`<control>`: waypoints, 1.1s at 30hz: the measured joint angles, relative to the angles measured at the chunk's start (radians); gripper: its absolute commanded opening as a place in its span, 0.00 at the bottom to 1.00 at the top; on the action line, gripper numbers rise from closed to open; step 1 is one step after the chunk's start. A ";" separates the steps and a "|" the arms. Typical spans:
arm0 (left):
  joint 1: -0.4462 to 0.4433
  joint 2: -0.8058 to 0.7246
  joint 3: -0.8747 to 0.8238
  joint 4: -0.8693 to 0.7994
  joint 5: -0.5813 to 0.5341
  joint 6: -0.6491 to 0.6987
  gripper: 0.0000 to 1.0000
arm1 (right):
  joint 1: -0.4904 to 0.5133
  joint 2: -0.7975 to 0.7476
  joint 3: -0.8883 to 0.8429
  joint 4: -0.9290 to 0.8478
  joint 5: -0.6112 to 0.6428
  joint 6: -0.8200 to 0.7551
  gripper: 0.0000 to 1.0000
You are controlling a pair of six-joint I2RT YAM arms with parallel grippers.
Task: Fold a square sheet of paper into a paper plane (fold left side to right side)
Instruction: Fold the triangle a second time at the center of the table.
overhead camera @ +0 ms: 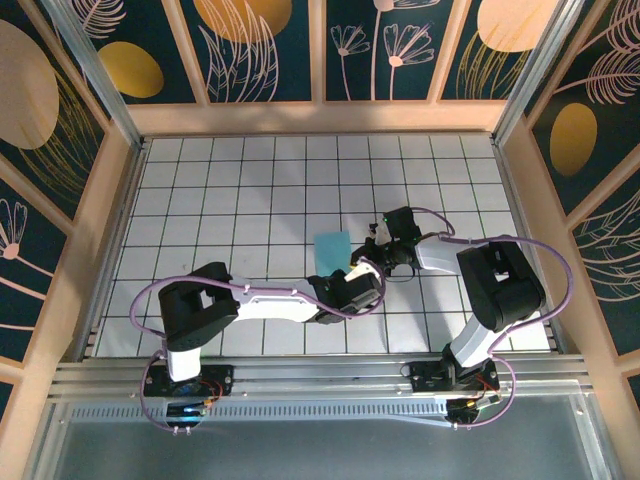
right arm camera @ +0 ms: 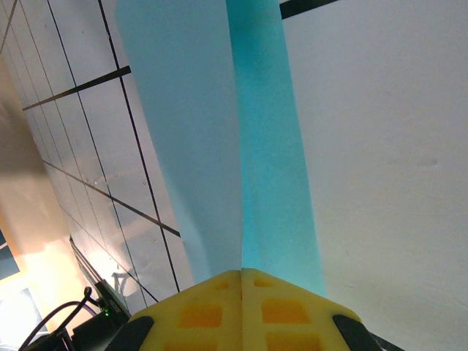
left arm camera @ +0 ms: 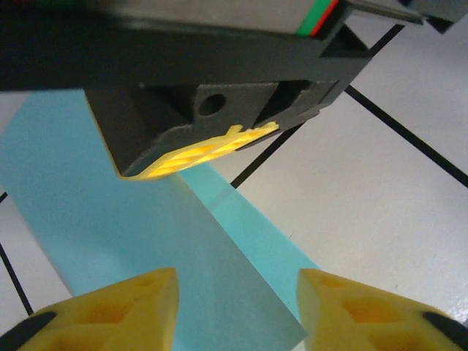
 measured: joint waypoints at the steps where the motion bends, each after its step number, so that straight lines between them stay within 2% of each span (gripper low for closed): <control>1: 0.000 0.000 0.000 0.000 -0.001 -0.003 0.27 | 0.000 0.000 0.000 0.000 0.000 0.000 0.00; 3: 0.000 0.000 0.000 0.000 -0.001 -0.005 0.14 | 0.000 0.000 0.000 0.000 0.000 0.000 0.00; 6: 0.000 0.000 0.000 0.001 0.000 -0.008 0.00 | 0.000 0.000 0.000 0.000 0.000 0.000 0.00; 8: 0.000 -0.002 -0.001 0.001 0.000 -0.013 0.00 | -0.002 0.000 0.000 -0.001 0.001 -0.001 0.03; 13: 0.002 -0.011 -0.005 0.008 0.005 -0.024 0.00 | -0.015 -0.017 0.010 -0.016 0.008 -0.009 0.19; 17: 0.002 -0.029 -0.018 0.009 0.036 -0.039 0.00 | -0.050 -0.064 0.036 -0.016 0.031 -0.024 0.33; 20: 0.010 -0.048 -0.033 0.022 0.075 -0.056 0.00 | -0.087 -0.121 0.040 -0.016 0.046 -0.035 0.38; 27: 0.094 -0.133 -0.116 0.098 0.212 -0.103 0.00 | -0.155 -0.270 -0.006 -0.031 0.084 -0.079 0.36; 33: 0.175 -0.204 -0.193 0.175 0.354 -0.135 0.00 | -0.160 -0.397 -0.176 -0.017 0.068 -0.082 0.17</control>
